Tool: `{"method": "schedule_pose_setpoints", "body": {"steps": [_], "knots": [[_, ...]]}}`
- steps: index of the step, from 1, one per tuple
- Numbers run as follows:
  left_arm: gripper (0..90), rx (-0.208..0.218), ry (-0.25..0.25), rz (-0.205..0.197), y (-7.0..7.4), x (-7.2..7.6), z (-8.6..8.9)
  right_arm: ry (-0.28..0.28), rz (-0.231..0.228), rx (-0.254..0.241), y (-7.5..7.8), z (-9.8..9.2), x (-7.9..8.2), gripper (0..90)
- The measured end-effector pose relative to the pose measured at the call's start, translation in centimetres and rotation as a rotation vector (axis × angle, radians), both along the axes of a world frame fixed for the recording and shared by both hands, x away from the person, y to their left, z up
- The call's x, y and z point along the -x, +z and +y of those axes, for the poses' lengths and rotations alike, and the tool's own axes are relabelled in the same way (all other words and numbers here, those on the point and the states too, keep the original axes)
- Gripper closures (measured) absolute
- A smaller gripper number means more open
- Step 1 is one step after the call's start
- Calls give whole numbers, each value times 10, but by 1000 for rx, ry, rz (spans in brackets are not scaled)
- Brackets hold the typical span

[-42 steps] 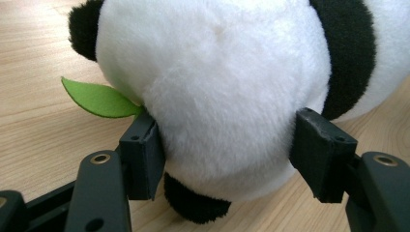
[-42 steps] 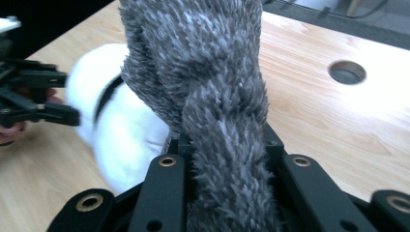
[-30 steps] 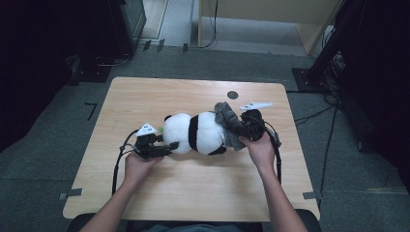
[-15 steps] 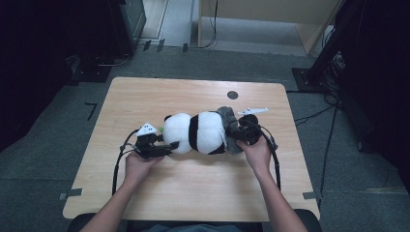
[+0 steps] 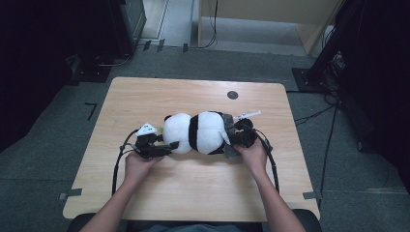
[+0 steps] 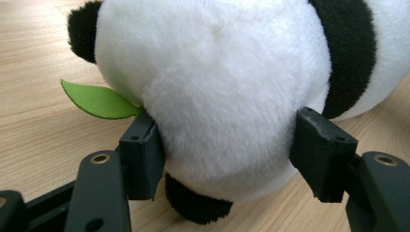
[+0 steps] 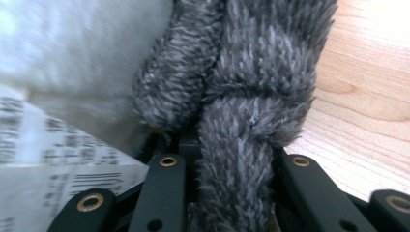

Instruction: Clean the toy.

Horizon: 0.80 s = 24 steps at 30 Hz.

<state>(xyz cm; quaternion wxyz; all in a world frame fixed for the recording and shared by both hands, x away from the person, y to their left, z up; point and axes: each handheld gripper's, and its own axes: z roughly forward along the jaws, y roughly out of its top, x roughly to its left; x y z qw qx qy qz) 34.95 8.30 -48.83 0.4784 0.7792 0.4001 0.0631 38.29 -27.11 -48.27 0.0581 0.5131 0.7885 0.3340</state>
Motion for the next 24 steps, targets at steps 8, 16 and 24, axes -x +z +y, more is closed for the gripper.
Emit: {"method": "schedule_pose_setpoints", "body": {"steps": [8, 16, 24], "knots": [[342, 0, 0, 2, 0, 0, 0, -19, 8, 12, 6, -11, 0, 728], [342, -4, -1, 1, 0, 0, 0, -63, -42, -29, 25, -28, 5, 729], [342, -8, -1, 0, 1, 1, 0, -73, -112, -79, 55, -35, 12, 728]]}}
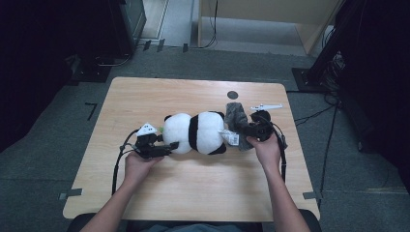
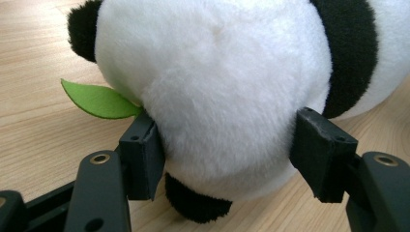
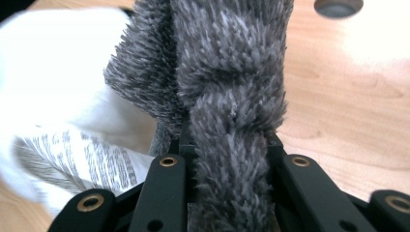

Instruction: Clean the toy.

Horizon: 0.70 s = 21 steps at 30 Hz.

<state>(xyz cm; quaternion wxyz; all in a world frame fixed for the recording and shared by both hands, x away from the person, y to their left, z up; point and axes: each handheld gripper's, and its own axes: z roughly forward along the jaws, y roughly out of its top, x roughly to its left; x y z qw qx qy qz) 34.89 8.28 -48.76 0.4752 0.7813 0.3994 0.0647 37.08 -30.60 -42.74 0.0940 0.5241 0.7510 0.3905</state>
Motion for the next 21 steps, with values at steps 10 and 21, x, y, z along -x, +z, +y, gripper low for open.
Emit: {"method": "schedule_pose_setpoints", "body": {"steps": [10, 21], "knots": [[343, 3, 3, -1, 0, 0, 0, 63, -65, -27, 29, 16, 6, 727], [342, 11, 1, 2, -1, -1, 0, 68, -46, -17, 15, 28, -2, 725]]}}
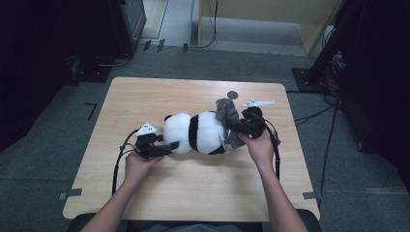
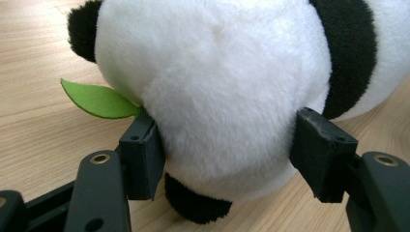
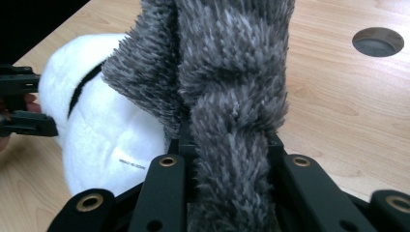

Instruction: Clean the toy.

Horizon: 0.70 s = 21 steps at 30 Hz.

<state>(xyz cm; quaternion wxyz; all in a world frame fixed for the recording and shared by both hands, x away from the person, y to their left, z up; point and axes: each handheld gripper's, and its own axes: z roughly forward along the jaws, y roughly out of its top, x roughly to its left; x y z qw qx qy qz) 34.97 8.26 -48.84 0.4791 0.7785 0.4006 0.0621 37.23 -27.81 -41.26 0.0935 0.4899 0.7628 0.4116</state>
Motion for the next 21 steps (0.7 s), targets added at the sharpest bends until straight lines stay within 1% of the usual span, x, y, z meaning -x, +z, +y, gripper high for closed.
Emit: {"method": "schedule_pose_setpoints", "body": {"steps": [5, 10, 13, 16, 18, 21], "knots": [[343, 0, 1, 1, 0, 0, 0, -12, 32, 14, -11, -1, -3, 727], [343, 1, 2, 2, 0, 0, 0, -18, 65, 15, -24, 0, -6, 729], [343, 7, 1, 1, -1, -1, 0, -25, 101, 27, -35, 2, -6, 732], [343, 13, 3, 6, -1, -2, 1, -19, 130, 45, -49, 6, -6, 734], [342, 6, 4, 4, -1, -1, 0, -17, 142, 52, -55, 8, -6, 735], [343, 7, 4, 3, -1, -1, 0, -19, 156, 53, -62, 11, -7, 736]]}}
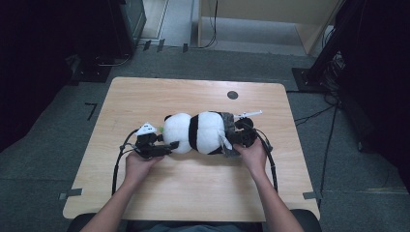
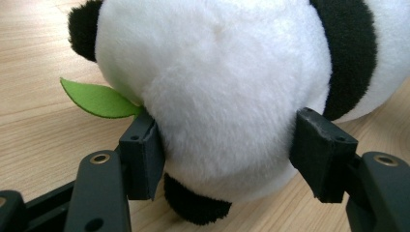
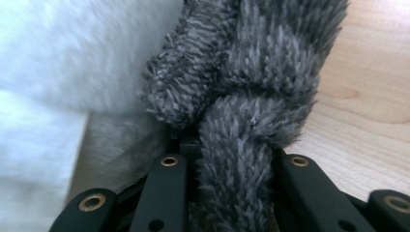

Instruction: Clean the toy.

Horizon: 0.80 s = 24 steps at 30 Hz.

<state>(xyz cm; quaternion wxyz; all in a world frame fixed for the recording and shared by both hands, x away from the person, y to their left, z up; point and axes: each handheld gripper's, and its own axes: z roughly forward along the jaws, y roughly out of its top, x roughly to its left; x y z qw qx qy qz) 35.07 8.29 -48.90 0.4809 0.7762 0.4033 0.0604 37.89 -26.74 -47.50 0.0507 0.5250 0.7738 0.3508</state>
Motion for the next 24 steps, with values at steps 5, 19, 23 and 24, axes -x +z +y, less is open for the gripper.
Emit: {"method": "schedule_pose_setpoints", "body": {"steps": [5, 19, 23, 24], "knots": [[342, -2, 1, -1, 0, 1, 0, 7, 19, 27, -11, 4, 0, 738], [343, -4, 1, 7, 0, 1, 1, 7, 53, 29, -9, -11, -2, 739], [343, -9, 3, 4, 1, 2, 0, -13, 31, 6, 5, -21, 4, 740], [343, -9, 2, 6, 1, 1, 1, -17, 15, 0, 10, -23, 5, 740]]}}
